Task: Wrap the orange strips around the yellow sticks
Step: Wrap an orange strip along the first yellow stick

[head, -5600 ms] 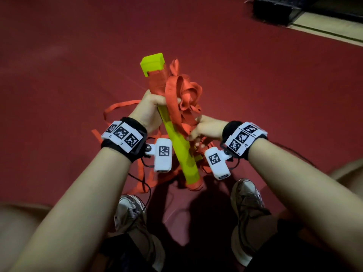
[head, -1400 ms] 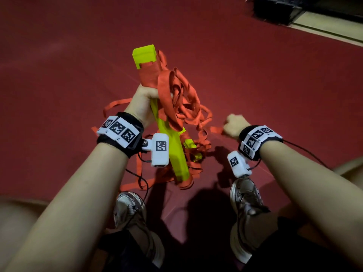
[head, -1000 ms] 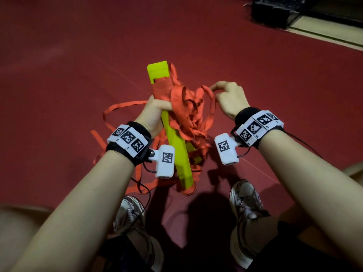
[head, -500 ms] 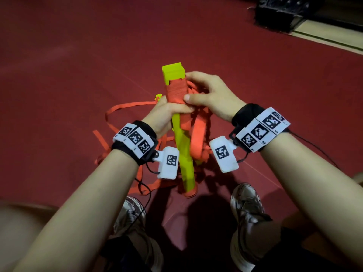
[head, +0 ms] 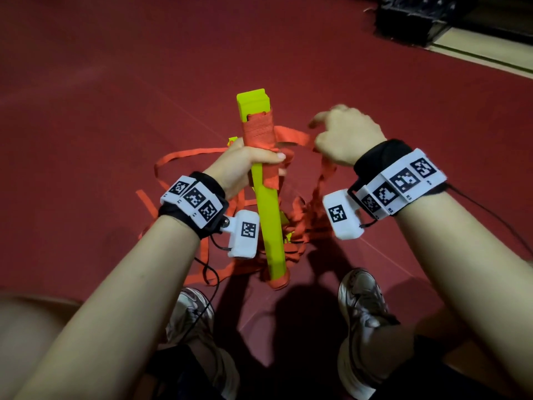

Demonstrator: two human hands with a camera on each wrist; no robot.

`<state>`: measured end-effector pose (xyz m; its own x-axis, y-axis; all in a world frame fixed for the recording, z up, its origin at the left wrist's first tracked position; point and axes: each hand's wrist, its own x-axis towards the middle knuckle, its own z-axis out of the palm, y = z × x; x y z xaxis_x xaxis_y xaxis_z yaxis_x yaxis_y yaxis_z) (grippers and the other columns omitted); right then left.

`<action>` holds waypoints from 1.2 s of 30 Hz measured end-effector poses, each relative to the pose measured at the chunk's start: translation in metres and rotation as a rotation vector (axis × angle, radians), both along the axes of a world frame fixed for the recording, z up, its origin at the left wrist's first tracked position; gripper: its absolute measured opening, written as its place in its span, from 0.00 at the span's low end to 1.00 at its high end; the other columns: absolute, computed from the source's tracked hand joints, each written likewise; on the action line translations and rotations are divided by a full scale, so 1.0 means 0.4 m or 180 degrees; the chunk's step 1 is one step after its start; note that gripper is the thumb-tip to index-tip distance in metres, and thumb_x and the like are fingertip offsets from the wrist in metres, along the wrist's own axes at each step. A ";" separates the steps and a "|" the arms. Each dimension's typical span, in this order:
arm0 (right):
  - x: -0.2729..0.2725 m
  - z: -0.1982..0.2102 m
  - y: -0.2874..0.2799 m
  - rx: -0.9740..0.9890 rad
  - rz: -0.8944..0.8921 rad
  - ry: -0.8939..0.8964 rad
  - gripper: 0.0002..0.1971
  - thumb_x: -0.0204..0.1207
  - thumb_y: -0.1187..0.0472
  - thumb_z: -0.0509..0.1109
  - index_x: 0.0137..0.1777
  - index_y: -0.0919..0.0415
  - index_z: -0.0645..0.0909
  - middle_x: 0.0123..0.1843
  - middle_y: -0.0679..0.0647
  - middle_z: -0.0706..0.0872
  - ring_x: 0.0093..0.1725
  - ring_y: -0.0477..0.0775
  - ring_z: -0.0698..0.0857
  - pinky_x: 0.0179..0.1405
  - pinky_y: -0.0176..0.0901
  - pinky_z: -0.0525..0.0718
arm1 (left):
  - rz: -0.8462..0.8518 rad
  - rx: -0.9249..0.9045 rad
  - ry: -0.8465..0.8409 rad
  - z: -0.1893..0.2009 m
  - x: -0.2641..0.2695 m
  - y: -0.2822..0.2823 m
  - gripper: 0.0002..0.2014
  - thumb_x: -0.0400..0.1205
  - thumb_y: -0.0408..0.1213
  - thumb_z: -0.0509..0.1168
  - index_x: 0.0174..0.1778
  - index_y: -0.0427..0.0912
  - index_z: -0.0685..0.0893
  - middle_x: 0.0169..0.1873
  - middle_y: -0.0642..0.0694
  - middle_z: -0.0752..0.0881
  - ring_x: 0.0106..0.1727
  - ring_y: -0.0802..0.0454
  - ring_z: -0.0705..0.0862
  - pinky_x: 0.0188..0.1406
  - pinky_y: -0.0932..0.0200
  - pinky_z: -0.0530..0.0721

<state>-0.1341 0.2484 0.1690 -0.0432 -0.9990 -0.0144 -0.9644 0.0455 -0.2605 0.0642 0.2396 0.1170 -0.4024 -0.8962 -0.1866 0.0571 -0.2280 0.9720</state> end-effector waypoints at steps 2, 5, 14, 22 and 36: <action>0.016 0.015 0.001 0.0044 0.0452 -0.0183 0.24 0.74 0.55 0.64 0.71 0.45 0.82 0.77 0.56 0.78 0.75 0.64 0.77 0.71 0.51 0.75 | -0.0103 0.0034 -0.0025 0.003 -0.001 0.001 0.23 0.72 0.30 0.74 0.65 0.37 0.86 0.56 0.39 0.90 0.61 0.30 0.89 0.63 0.32 0.85; 0.053 0.024 0.013 -0.0192 0.1073 -0.1572 0.19 0.72 0.55 0.68 0.62 0.51 0.88 0.64 0.51 0.88 0.59 0.47 0.85 0.61 0.38 0.78 | -0.0221 -0.0052 0.0045 0.003 -0.002 0.002 0.15 0.72 0.29 0.74 0.53 0.46 0.92 0.51 0.43 0.91 0.54 0.33 0.90 0.61 0.28 0.86; 0.032 -0.017 0.012 -0.0533 0.0979 -0.1671 0.02 0.78 0.62 0.76 0.45 0.56 0.90 0.35 0.46 0.89 0.35 0.41 0.86 0.47 0.43 0.86 | -0.0358 -0.0219 0.0195 -0.009 -0.007 0.003 0.17 0.71 0.24 0.73 0.56 0.32 0.83 0.46 0.39 0.88 0.48 0.42 0.89 0.54 0.40 0.90; 0.051 -0.042 0.012 -0.0895 0.0734 -0.0706 0.09 0.73 0.50 0.66 0.45 0.52 0.85 0.39 0.51 0.89 0.45 0.63 0.87 0.47 0.55 0.85 | -0.0513 -0.0438 -0.0114 -0.013 -0.018 0.010 0.16 0.67 0.21 0.69 0.48 0.39 0.82 0.40 0.47 0.84 0.45 0.47 0.89 0.56 0.44 0.85; 0.058 -0.031 0.038 -0.0943 0.0815 -0.0452 0.07 0.66 0.50 0.62 0.39 0.51 0.73 0.34 0.56 0.82 0.41 0.72 0.82 0.41 0.54 0.82 | 0.0204 -0.0935 -0.0679 -0.012 -0.061 0.013 0.16 0.56 0.27 0.65 0.38 0.25 0.76 0.31 0.39 0.72 0.33 0.46 0.69 0.34 0.50 0.68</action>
